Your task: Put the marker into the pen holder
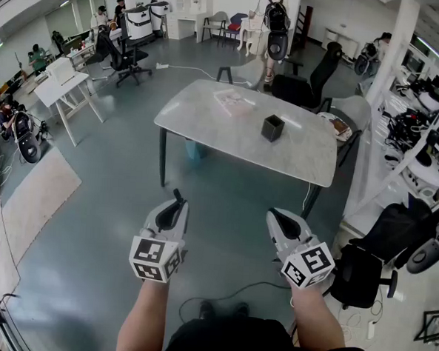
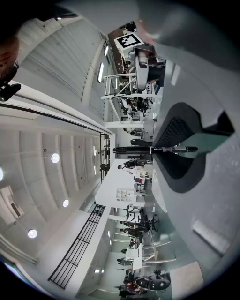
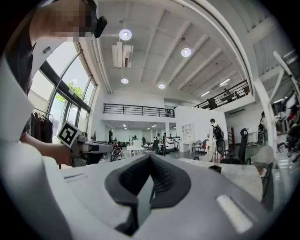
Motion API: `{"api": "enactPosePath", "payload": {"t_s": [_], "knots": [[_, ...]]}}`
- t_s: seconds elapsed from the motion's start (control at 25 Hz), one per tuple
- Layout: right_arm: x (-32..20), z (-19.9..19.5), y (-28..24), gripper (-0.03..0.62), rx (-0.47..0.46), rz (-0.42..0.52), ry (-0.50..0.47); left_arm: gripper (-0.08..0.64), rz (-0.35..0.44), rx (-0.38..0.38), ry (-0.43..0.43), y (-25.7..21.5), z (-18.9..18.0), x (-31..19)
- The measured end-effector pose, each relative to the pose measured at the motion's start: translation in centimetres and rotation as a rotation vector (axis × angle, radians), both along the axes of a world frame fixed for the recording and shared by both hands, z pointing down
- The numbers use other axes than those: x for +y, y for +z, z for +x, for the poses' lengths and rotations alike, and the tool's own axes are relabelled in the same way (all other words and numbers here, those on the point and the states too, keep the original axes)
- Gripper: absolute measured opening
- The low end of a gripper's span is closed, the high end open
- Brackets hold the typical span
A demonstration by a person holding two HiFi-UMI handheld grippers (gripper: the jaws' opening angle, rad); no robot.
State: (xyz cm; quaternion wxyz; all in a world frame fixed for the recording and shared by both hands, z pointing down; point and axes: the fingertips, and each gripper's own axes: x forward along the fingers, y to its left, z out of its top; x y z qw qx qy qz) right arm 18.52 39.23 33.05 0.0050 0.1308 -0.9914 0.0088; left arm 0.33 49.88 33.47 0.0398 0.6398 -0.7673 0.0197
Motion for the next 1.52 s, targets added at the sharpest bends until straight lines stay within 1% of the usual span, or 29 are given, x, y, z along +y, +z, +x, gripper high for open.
{"api": "enactPosePath", "payload": {"t_s": [0.28, 0.48, 0.68, 0.84, 1.0, 1.16, 1.52], "knots": [[1.0, -2.5, 0.9, 0.002, 0.028, -0.003, 0.002, 0.044, -0.005, 0.019, 0.005, 0.7, -1.7, 1.0], [2.4, -3.9, 1.4, 0.002, 0.045, -0.005, 0.020, 0.044, -0.023, 0.035, 0.008, 1.9, -2.7, 2.7], [3.7, -5.0, 1.8, 0.003, 0.037, -0.048, 0.033, 0.044, -0.045, 0.040, 0.012, 3.2, -3.8, 4.0], [3.8, -5.3, 3.0, 0.003, 0.062, -0.078, 0.043, 0.044, -0.050, 0.046, 0.005, 3.8, -4.8, 4.1], [2.7, -5.5, 3.5, 0.003, 0.071, -0.090, 0.051, 0.044, -0.058, 0.038, 0.013, 4.0, -5.0, 3.2], [1.3, -6.4, 3.8, 0.003, 0.067, -0.098, 0.031, 0.044, -0.075, 0.033, 0.006, 4.5, -5.5, 1.8], [-4.1, -9.1, 4.8, 0.003, 0.056, -0.129, -0.013, 0.044, -0.098, 0.032, -0.019, 4.8, -7.2, -3.4]]}}
